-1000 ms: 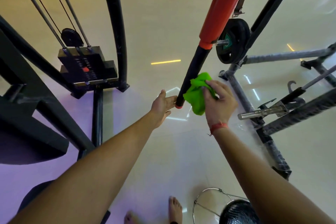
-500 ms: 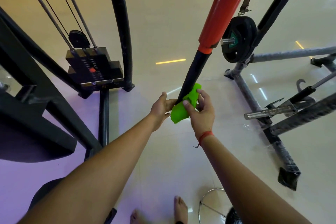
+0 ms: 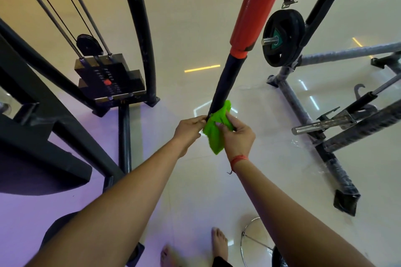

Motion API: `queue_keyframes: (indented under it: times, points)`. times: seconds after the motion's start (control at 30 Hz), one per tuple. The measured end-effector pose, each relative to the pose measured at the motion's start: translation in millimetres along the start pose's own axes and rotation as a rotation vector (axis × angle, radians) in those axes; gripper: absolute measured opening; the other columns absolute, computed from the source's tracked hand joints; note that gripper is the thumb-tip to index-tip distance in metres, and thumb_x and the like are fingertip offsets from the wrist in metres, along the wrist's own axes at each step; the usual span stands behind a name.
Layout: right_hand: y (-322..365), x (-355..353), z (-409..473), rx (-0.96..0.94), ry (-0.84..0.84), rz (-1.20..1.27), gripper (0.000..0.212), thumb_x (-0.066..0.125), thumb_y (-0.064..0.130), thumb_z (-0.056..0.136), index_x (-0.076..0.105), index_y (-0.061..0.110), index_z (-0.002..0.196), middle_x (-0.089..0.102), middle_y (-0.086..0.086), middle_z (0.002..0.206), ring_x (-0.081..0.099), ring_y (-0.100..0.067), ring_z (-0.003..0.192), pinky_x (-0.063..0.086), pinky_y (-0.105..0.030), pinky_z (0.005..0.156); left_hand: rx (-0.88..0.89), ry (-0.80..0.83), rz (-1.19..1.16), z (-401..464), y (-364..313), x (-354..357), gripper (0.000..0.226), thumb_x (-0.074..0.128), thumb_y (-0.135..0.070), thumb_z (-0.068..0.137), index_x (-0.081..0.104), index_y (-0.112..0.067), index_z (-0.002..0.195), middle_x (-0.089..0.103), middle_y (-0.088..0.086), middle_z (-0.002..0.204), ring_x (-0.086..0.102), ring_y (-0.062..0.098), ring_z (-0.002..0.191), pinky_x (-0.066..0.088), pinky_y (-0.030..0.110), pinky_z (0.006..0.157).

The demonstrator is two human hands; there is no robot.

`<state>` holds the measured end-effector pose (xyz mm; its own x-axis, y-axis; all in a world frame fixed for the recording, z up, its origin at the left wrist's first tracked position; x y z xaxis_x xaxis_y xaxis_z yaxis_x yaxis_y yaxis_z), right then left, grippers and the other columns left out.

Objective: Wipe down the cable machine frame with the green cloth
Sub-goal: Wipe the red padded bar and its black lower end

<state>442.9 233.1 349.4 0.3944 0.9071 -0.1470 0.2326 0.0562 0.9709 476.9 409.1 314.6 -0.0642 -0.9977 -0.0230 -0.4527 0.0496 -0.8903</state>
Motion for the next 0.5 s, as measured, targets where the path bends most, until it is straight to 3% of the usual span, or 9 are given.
queue_keyframes:
  times: [0.13,0.23,0.33,0.5]
  points:
    - [-27.3,7.9,2.5,0.126,0.185,-0.356,0.035,0.085,0.013,0.077,0.077,0.013,0.112,0.072,0.002,0.095,0.070,-0.020,0.102,0.048,-0.019,0.086,-0.002,-0.015,0.034,-1.6,1.9,-0.9,0.026,0.060,-0.026,0.096,0.076,-0.037,0.113,0.073,-0.012,0.117,0.063,0.008,0.117,0.052,0.030,0.095]
    - [-8.5,-3.3,5.5,0.059,0.099,-0.092,0.045,0.086,0.011,0.077,0.074,0.015,0.120,0.074,0.006,0.104,0.070,-0.008,0.096,0.052,-0.017,0.091,-0.017,-0.005,0.001,-1.6,4.9,-0.2,0.026,0.058,-0.027,0.098,0.075,-0.034,0.117,0.071,-0.008,0.121,0.061,0.009,0.119,0.050,0.031,0.095]
    - [10.5,-4.8,1.3,-0.029,0.020,0.097,0.040,0.085,0.011,0.079,0.076,0.019,0.116,0.076,0.009,0.104,0.071,-0.001,0.095,0.053,-0.012,0.086,-0.036,0.016,-0.052,-1.8,5.0,4.7,0.026,0.058,-0.027,0.099,0.073,-0.031,0.120,0.070,-0.005,0.124,0.061,0.012,0.121,0.049,0.035,0.101]
    - [-12.3,-0.8,-0.2,0.124,0.087,-0.076,0.039,0.087,0.012,0.077,0.076,0.013,0.115,0.075,0.000,0.106,0.068,-0.008,0.092,0.054,-0.026,0.098,-0.058,-0.006,-0.040,-4.7,-1.2,10.9,0.029,0.054,-0.030,0.096,0.075,-0.033,0.116,0.071,-0.010,0.121,0.063,0.005,0.117,0.051,0.030,0.093]
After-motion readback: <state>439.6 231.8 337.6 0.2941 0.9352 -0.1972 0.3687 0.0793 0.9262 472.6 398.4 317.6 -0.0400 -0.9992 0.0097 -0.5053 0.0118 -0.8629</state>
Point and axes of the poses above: each hand's wrist, its own z-axis towards the middle knuckle, its own x-axis out of the palm, y = z × x, the point moved 8 cm from there along z, towards the middle knuckle
